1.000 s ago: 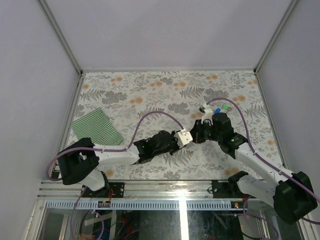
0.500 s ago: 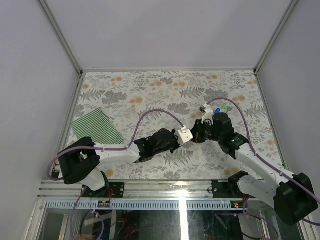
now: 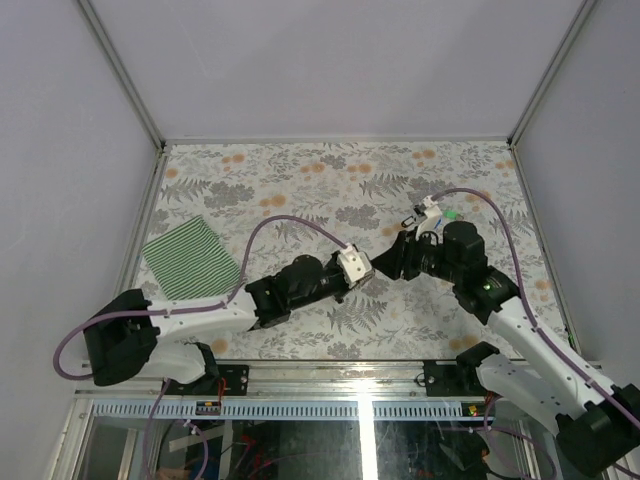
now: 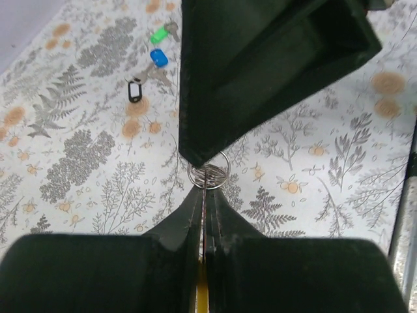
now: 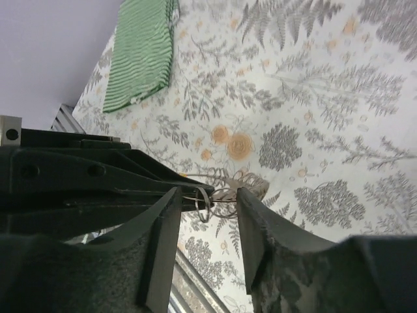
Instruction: Put the keys on the keyring
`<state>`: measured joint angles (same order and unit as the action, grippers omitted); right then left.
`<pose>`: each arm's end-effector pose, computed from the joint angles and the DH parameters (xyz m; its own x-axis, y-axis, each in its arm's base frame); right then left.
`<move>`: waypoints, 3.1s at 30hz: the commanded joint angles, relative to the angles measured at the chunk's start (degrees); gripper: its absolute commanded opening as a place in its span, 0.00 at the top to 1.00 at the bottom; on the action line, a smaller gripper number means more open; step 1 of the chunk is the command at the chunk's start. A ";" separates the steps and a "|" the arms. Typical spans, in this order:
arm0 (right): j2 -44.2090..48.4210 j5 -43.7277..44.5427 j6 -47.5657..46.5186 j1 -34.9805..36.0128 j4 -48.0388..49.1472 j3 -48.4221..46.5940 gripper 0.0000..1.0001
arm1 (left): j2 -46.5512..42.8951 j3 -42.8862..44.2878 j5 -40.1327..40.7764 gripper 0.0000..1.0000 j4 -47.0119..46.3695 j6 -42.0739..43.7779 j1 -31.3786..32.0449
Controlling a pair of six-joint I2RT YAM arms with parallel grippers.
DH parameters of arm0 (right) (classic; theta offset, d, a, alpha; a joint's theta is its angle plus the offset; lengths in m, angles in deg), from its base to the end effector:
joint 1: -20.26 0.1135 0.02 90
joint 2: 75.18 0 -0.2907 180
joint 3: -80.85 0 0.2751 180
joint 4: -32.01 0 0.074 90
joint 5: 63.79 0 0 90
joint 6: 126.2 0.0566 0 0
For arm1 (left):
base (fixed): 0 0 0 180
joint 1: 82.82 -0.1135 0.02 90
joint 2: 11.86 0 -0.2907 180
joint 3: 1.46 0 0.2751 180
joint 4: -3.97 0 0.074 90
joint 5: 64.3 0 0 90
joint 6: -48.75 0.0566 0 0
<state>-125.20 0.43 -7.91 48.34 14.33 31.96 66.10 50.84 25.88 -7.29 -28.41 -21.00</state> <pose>0.1883 0.1284 0.2905 -0.6235 0.1510 -0.7671 -0.5583 0.6009 0.5721 0.1578 -0.2942 0.2462 0.0811 0.3193 -0.9442 0.8841 0.4143 0.2160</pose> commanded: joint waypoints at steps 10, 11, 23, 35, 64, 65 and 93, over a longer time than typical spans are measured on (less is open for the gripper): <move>8.97 9.93 -2.30 0.24 -8.47 -12.31 0.37 | -12.61 -2.45 2.68 1.00 -6.11 -7.63 -0.07; 8.74 9.11 -2.20 0.29 -9.26 -13.43 0.36 | -13.08 -2.37 3.36 1.00 -6.21 -8.38 -0.07; 6.33 5.13 5.83 0.28 -8.48 -19.71 0.39 | -15.55 -0.42 14.34 1.00 -6.40 -20.52 -0.04; -1.61 2.56 3.31 0.32 -18.64 -30.98 0.46 | -20.35 -0.50 3.64 1.00 -2.92 -10.16 -0.11; -10.33 -19.32 -1.09 0.82 -36.07 -47.21 0.52 | -22.50 15.06 -14.54 1.00 21.15 2.42 -0.05; -10.54 -19.64 -1.15 0.84 -36.36 -47.04 0.53 | -22.43 15.42 -14.72 1.00 21.32 2.47 -0.01; -13.43 -22.48 -2.85 4.86 -37.06 -43.99 0.70 | -20.49 17.52 -16.17 1.00 23.43 3.29 -0.07</move>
<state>-138.35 -20.27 -10.97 52.36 -23.64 -11.87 45.49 65.77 10.67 17.45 -26.03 -21.00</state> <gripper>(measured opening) 0.316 0.034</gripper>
